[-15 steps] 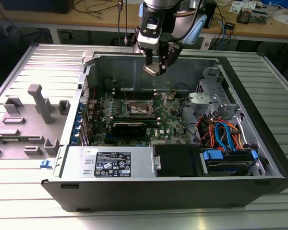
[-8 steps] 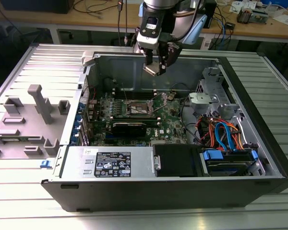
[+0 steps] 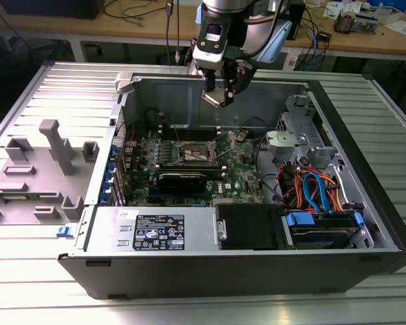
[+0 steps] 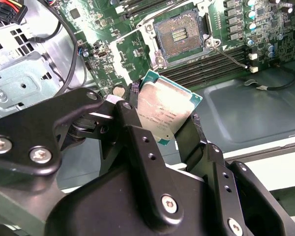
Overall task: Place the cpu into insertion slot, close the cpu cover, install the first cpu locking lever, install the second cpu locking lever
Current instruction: 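Place the cpu into insertion slot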
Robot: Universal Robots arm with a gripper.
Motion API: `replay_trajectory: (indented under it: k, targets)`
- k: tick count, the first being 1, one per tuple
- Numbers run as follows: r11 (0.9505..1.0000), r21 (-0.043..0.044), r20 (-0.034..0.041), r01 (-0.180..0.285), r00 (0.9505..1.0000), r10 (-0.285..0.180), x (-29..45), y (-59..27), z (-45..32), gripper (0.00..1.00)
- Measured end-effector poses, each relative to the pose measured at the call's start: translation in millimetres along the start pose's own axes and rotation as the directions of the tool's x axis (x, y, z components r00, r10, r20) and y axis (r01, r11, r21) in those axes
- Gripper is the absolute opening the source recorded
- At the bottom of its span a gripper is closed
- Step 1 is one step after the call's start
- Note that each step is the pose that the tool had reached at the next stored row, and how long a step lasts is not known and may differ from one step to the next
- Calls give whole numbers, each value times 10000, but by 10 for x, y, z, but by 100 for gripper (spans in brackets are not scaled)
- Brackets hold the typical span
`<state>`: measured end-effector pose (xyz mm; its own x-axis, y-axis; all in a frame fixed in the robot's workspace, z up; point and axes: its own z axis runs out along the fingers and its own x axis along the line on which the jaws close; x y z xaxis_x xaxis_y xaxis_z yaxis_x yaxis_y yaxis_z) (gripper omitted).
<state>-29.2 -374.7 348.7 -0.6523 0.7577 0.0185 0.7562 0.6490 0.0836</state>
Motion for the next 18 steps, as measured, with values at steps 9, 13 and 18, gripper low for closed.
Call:
replay_trajectory:
  k: [9, 13, 18]
  targets:
    - [9984, -11, 48, -568, 9984, 568, -2, -2, 6, 55]
    - [9966, -18, 68, -824, 9966, 824, -2, -3, 7, 55]
    - [9948, -23, 84, -1013, 9948, 1014, -2, -3, 8, 55]
